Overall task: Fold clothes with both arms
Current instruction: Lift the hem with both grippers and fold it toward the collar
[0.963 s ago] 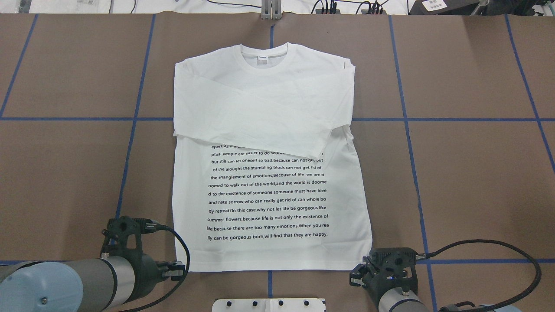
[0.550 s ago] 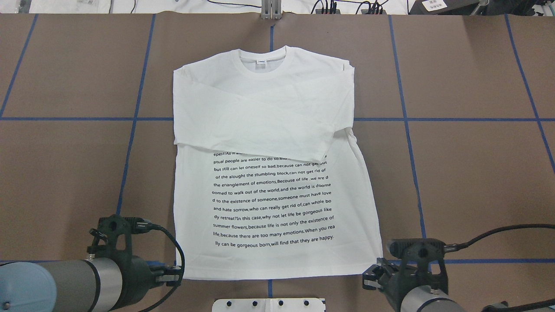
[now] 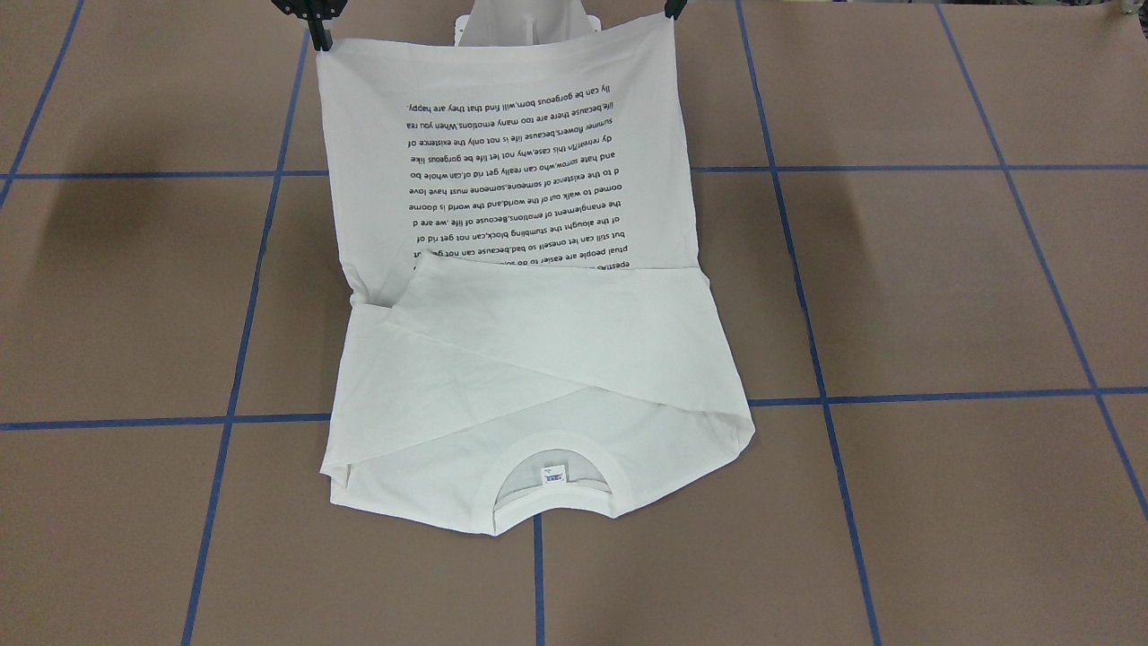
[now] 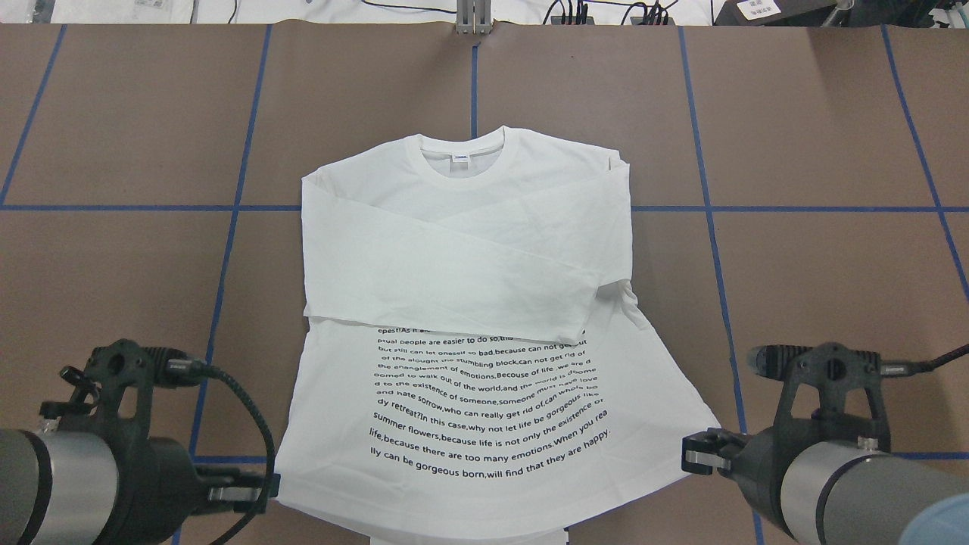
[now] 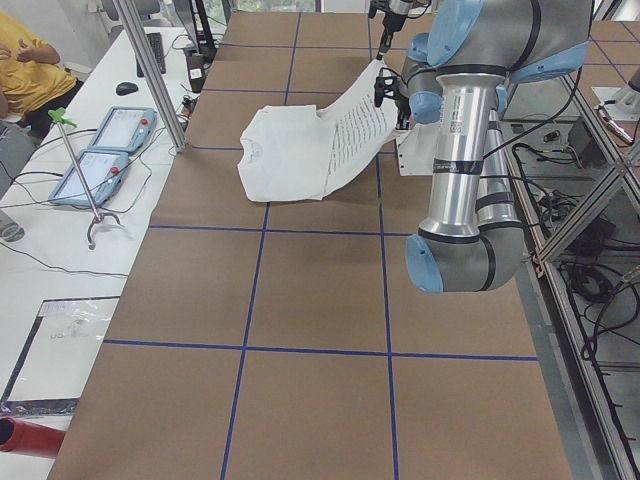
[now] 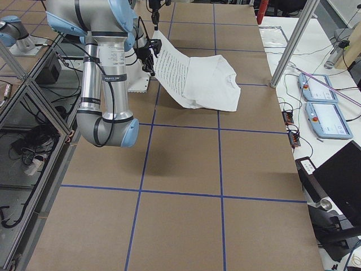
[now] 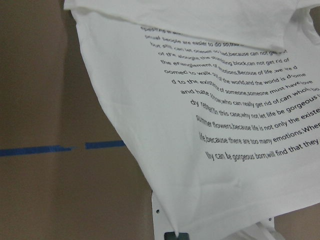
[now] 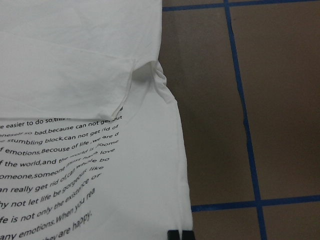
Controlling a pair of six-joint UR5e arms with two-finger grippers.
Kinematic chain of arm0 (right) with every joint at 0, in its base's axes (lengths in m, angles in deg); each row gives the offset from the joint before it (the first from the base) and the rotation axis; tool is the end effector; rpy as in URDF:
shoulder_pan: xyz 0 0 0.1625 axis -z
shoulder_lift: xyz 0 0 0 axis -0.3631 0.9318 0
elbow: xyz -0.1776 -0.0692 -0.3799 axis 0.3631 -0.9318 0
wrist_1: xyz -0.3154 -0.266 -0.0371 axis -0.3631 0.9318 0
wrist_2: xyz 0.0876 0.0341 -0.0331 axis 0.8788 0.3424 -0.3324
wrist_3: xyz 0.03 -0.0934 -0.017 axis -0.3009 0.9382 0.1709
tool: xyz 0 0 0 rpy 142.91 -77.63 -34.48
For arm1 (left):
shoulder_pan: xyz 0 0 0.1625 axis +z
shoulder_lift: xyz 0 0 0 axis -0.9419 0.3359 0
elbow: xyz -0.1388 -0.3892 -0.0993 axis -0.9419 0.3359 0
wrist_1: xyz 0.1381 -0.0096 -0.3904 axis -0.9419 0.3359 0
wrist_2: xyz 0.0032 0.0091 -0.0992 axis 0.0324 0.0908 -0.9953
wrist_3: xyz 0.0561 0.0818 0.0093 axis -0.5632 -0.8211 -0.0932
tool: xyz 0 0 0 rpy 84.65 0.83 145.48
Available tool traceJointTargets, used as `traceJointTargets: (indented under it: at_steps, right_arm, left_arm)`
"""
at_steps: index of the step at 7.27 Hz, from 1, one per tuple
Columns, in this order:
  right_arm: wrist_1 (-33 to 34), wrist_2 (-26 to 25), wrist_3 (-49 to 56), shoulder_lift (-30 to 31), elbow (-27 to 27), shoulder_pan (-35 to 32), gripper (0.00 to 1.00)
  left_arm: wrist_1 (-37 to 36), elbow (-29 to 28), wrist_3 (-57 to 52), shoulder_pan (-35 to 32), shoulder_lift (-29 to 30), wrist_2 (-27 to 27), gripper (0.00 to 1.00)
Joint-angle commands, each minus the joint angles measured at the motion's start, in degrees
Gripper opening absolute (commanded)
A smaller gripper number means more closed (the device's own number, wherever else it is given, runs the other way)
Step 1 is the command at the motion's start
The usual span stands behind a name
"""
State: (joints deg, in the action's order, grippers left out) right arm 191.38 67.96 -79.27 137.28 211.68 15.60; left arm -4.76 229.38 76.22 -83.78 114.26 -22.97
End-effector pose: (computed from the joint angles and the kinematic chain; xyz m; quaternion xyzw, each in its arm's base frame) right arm -0.3096 -0.1850 0.1867 0.1074 -0.3658 0.0950 0.9196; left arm 0.3206 -0.1988 0.1711 0.0535 0.5246 0.0237 0.8493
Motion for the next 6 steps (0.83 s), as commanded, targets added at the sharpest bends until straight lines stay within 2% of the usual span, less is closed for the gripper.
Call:
traceJointTargets:
  at_steps: [1, 3, 4, 6]
  right_arm:
    - [5.71, 3.68, 7.57, -8.61, -2.82, -11.05, 0.00]
    - [5.09, 7.81, 15.30, -11.96, -9.22, -21.51, 0.00]
    - [2.57, 7.91, 15.51, -14.23, -15.52, -24.69, 0.00]
    - [-7.16, 7.65, 18.48, -16.44, -27.91, -29.00, 0.00]
  left_arm:
    - [-4.31, -7.83, -9.35, -12.38, 8.82, -0.57, 0.00]
    - [-4.23, -13.37, -15.33, -22.23, 11.47, -0.57, 0.00]
    - [-4.05, -17.23, -17.28, -25.59, 13.49, -0.57, 0.00]
    - [-1.26, -27.41, -18.79, -29.38, 17.88, -0.14, 0.00]
